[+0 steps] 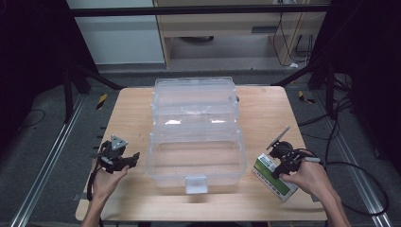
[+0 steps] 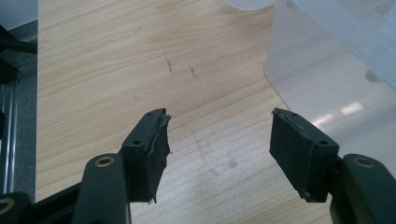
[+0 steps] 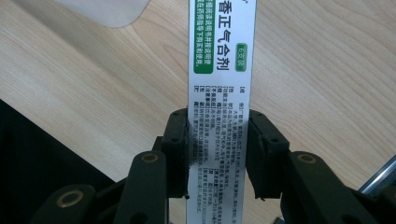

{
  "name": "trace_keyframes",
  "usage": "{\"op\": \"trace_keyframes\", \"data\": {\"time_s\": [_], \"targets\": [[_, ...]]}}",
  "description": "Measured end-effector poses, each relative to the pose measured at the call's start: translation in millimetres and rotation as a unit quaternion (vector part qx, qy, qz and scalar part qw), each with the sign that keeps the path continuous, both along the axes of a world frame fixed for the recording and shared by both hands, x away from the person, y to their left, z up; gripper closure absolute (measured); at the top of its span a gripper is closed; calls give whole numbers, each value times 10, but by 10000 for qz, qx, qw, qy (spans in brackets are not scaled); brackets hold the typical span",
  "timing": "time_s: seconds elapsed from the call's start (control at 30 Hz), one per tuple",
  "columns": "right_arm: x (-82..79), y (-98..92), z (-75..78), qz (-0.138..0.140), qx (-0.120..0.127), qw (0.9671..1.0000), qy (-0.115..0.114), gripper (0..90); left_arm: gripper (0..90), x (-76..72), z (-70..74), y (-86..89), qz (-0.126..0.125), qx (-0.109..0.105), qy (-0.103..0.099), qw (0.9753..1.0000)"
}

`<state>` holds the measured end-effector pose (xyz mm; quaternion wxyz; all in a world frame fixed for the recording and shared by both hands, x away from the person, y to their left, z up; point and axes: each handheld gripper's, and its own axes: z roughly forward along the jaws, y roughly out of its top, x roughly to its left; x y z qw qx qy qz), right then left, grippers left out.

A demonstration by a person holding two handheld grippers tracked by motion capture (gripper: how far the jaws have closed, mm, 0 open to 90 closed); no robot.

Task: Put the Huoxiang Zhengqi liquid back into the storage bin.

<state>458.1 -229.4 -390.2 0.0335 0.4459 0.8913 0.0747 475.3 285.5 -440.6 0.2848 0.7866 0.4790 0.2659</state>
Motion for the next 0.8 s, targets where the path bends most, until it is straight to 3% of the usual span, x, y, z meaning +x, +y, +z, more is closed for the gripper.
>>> {"op": "trace_keyframes", "data": {"time_s": [0.8], "targets": [[-7,-30,508,-36,260,9978,-614,638,349,6,-1,21,80,-24,5,10000]]}}
